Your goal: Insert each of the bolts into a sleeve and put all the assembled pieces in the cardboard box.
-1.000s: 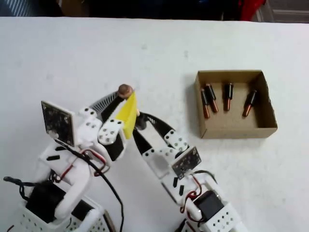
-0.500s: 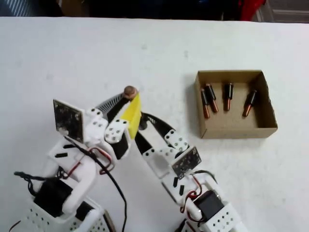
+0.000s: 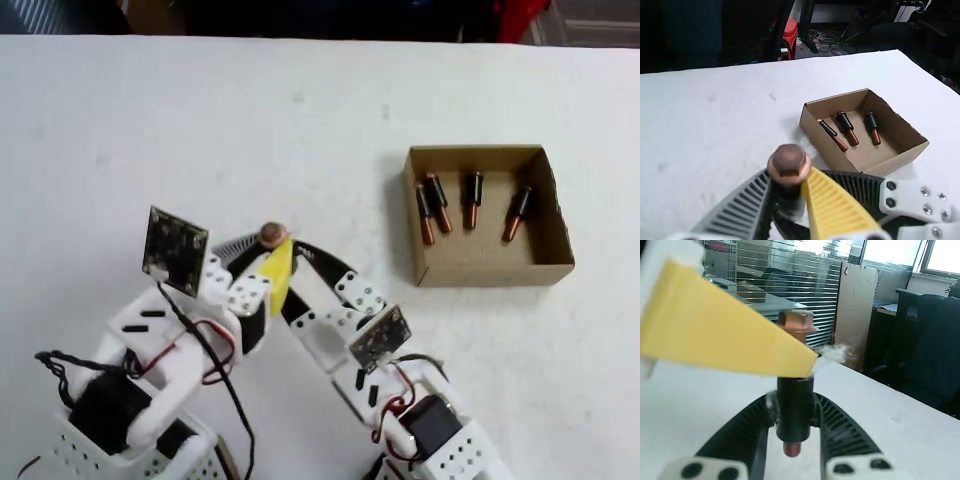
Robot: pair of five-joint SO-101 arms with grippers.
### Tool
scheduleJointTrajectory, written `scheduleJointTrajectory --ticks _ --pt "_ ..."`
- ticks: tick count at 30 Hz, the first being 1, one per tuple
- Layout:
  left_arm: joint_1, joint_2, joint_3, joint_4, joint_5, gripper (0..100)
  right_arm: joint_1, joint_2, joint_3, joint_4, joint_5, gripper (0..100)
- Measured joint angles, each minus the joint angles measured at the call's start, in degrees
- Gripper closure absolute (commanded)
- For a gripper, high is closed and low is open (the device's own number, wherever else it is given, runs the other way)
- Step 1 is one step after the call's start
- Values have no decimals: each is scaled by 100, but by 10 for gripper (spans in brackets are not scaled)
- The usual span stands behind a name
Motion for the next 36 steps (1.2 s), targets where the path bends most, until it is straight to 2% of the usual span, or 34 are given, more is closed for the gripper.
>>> scheduleJointTrajectory --ticks 6,8,20,28,36 --pt "9 -9 220 -334 0 752 26 0 0 0 0 982" --pt "9 -9 229 -334 0 715 26 0 0 0 0 982" --pt "0 0 246 -308 0 710 26 0 0 220 0 982" --pt "-343 62 308 -747 -158 710 35 0 0 229 0 982" --pt "-352 88 659 -1284 -308 714 35 -9 0 220 0 982"
